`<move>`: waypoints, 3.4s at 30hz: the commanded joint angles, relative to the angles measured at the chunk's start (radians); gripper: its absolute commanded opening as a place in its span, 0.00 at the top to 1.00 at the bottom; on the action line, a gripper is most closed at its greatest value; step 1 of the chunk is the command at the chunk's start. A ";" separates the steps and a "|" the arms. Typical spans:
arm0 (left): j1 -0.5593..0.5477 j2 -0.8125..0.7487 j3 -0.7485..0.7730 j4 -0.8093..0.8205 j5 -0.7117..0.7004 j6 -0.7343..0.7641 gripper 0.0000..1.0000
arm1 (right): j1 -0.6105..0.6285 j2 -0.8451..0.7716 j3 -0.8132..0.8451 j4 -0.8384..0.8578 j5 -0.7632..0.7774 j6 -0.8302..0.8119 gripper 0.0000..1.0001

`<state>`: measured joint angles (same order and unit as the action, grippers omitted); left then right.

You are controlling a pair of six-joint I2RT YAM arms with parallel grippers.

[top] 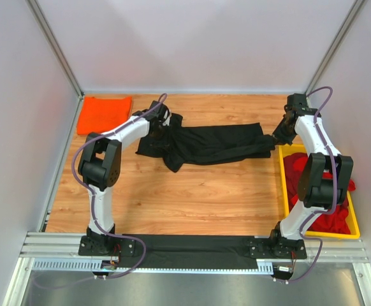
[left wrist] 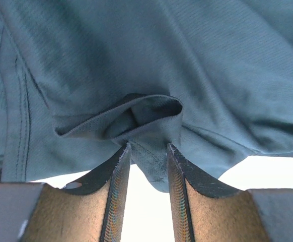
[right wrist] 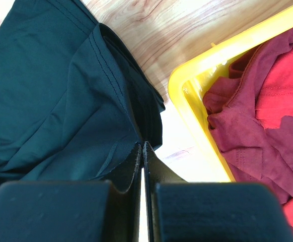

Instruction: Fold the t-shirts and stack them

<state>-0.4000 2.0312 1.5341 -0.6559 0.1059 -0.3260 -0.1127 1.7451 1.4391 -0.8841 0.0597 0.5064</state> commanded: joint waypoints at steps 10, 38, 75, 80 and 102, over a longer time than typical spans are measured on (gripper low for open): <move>0.006 -0.127 -0.051 -0.050 -0.089 0.048 0.58 | -0.005 -0.019 0.032 0.005 0.003 -0.017 1.00; 0.015 0.050 0.078 -0.028 -0.094 0.021 0.61 | -0.007 -0.002 0.040 0.013 0.003 -0.025 1.00; 0.015 -0.446 -0.249 -0.366 -0.290 -0.209 1.00 | 0.001 -0.096 -0.019 -0.006 -0.084 -0.037 1.00; 0.015 -0.623 -0.105 -0.462 -0.357 -0.248 1.00 | 0.002 -0.208 0.044 -0.073 -0.104 -0.034 1.00; 0.013 -0.901 0.584 -0.797 -0.244 -0.240 1.00 | 0.028 -0.854 0.175 -0.138 -0.350 0.142 1.00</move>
<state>-0.3893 1.0504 2.1368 -1.3209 -0.1402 -0.5884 -0.0872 0.8207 1.6371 -1.0283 -0.2691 0.6186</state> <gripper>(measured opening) 0.006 0.007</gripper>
